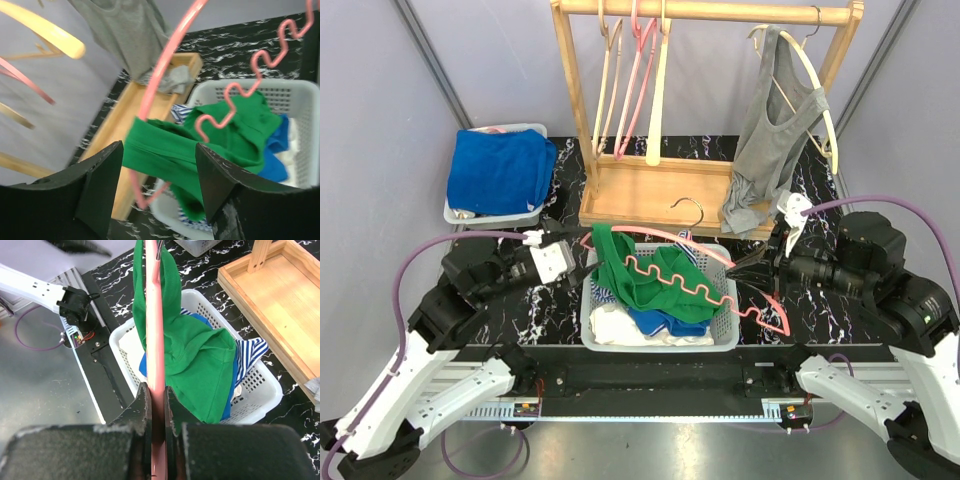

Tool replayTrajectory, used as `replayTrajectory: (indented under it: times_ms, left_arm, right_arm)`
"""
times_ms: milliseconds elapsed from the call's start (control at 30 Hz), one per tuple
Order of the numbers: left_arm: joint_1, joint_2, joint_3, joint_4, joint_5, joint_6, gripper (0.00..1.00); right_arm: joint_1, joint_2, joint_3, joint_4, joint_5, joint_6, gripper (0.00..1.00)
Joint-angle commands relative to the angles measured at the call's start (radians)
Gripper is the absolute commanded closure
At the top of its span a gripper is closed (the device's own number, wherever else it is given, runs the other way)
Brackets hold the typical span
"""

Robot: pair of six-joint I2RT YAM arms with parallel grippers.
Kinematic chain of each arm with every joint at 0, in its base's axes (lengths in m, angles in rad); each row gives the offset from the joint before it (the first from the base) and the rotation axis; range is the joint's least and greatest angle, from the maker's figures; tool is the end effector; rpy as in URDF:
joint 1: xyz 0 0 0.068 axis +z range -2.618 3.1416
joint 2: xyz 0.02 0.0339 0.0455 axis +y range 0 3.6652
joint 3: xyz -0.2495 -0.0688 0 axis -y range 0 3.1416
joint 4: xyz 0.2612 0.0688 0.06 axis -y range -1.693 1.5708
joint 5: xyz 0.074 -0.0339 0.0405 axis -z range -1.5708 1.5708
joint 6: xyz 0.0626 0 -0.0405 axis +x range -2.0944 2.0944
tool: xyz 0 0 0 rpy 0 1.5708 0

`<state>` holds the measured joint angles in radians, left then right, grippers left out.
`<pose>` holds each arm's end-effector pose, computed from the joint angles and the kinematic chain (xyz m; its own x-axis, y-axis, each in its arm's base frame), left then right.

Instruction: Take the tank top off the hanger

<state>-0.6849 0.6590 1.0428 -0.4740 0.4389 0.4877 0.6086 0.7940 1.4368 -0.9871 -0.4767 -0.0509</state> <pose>0.1169 -0.1298 0.4079 0.3603 0.2534 -0.8978 0.8281 0.3561 0.4329 0.0986 0.1037 0.4523 -0.2327 -0.2173 -0.9480 -0.8753 0.4716 0.1068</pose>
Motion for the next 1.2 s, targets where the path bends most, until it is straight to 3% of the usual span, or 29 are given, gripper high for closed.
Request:
replayTrajectory:
  times_ms: [0, 233, 467, 567, 633, 700, 1000, 1100, 1167]
  left_arm:
    - [0.001, -0.024, -0.078, 0.032, 0.072, -0.211, 0.35]
    - [0.001, 0.011, -0.150, 0.170, 0.057, -0.299, 0.46]
    - [0.001, 0.027, -0.196, 0.267, -0.022, -0.284, 0.57]
    - [0.001, 0.025, -0.228, 0.282, -0.028, -0.278, 0.72]
    - [0.001, 0.021, -0.256, 0.290, -0.035, -0.278, 0.93]
    - [0.002, 0.013, -0.277, 0.299, -0.048, -0.275, 1.00]
    - [0.087, -0.076, -0.283, 0.236, -0.130, -0.251, 1.00]
    - [0.123, -0.099, -0.288, 0.210, -0.091, -0.285, 0.99]
    - [0.133, -0.110, -0.291, 0.187, 0.005, -0.322, 0.76]
  right_arm:
    - [-0.001, 0.030, 0.077, 0.022, 0.027, -0.030, 1.00]
    - [-0.001, 0.040, 0.113, -0.061, 0.032, -0.029, 1.00]
    - [-0.001, 0.001, 0.096, -0.111, 0.024, -0.003, 1.00]
    - [-0.001, -0.010, 0.106, -0.162, 0.029, 0.013, 1.00]
    - [-0.001, -0.027, 0.109, -0.195, 0.035, 0.028, 1.00]
    - [-0.001, -0.045, 0.111, -0.214, 0.041, 0.040, 1.00]
    - [0.000, -0.068, 0.120, -0.274, 0.104, 0.046, 1.00]
    - [0.002, -0.067, 0.119, -0.277, 0.125, 0.043, 1.00]
    - [0.002, -0.061, 0.123, -0.280, 0.138, 0.045, 1.00]
